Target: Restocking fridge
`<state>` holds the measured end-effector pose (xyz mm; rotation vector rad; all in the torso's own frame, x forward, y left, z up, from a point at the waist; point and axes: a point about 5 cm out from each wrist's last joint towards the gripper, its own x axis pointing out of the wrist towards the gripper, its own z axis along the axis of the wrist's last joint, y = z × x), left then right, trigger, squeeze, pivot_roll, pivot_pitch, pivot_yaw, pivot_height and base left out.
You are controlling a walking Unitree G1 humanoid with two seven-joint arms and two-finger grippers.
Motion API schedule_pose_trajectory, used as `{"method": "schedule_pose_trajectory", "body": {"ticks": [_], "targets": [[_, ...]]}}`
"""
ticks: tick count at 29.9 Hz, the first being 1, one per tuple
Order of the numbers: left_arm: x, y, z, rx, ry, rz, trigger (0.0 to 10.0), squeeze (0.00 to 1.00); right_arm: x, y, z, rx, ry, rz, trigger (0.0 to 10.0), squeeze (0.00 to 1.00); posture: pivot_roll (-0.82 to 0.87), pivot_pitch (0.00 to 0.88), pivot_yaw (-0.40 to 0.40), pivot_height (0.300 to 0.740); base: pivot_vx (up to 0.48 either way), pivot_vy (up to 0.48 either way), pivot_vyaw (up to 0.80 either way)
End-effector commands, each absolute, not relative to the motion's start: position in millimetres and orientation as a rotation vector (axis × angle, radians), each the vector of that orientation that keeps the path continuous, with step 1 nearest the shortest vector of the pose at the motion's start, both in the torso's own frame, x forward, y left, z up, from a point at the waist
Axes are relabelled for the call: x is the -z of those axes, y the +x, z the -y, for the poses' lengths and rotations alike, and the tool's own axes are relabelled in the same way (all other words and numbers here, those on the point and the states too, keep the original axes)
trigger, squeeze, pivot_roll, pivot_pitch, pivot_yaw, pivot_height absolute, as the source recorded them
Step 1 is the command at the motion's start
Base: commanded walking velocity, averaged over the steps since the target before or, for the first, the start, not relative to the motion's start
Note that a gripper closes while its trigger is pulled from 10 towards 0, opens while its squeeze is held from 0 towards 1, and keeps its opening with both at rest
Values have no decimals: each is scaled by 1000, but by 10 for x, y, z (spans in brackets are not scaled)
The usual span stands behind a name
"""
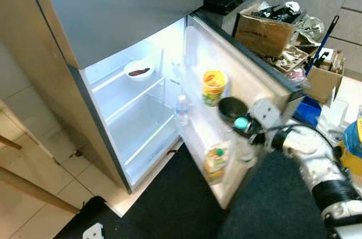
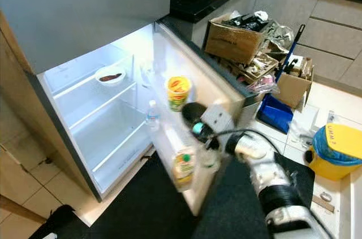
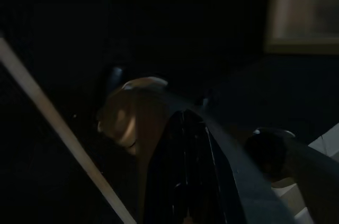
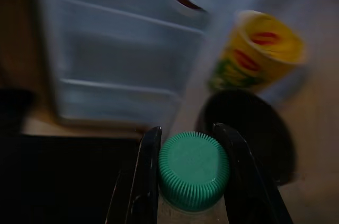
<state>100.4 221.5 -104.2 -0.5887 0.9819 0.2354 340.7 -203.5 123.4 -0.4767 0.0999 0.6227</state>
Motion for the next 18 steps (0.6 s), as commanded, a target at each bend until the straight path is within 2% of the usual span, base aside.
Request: {"method": "schedule_pose_trajectory", "body": {"ticks": [1,2,3,4,7,11,18], "targets": [[1035,995,-2261,-234,-570,-988,10000,0,-1315,3455,2232,-497,-510,-87,10000,0,-72,0,-44,740,0,0,0],[1035,995,-2261,-234,-570,-988,10000,0,-1315,3455,2232,-497,-510,-87,10000,0,-72,0,-44,740,0,0,0],[1028,1084,-2201,-224,-571,-980,10000,0,-1361,3469,2459,-380,-535,-106,10000,0,-71,0,-45,740,0,0,0],[1025,1118,-2178,-221,-572,-978,10000,0,-1384,3473,2548,-334,-543,-109,10000,0,-71,0,-45,740,0,0,0],[1020,1167,-2145,-214,-571,-974,10000,0,-1405,3463,2635,-307,-541,-110,10000,0,-75,0,-44,740,0,0,0],[1006,1246,-2101,-204,-570,-967,10000,0,-1209,3387,2523,-411,-511,-147,10000,0,-74,0,-42,740,0,0,0],[997,1285,-2088,-199,-567,-962,10000,0,-897,3290,2356,-463,-448,-215,10000,0,-74,0,-39,740,0,0,0]]}}
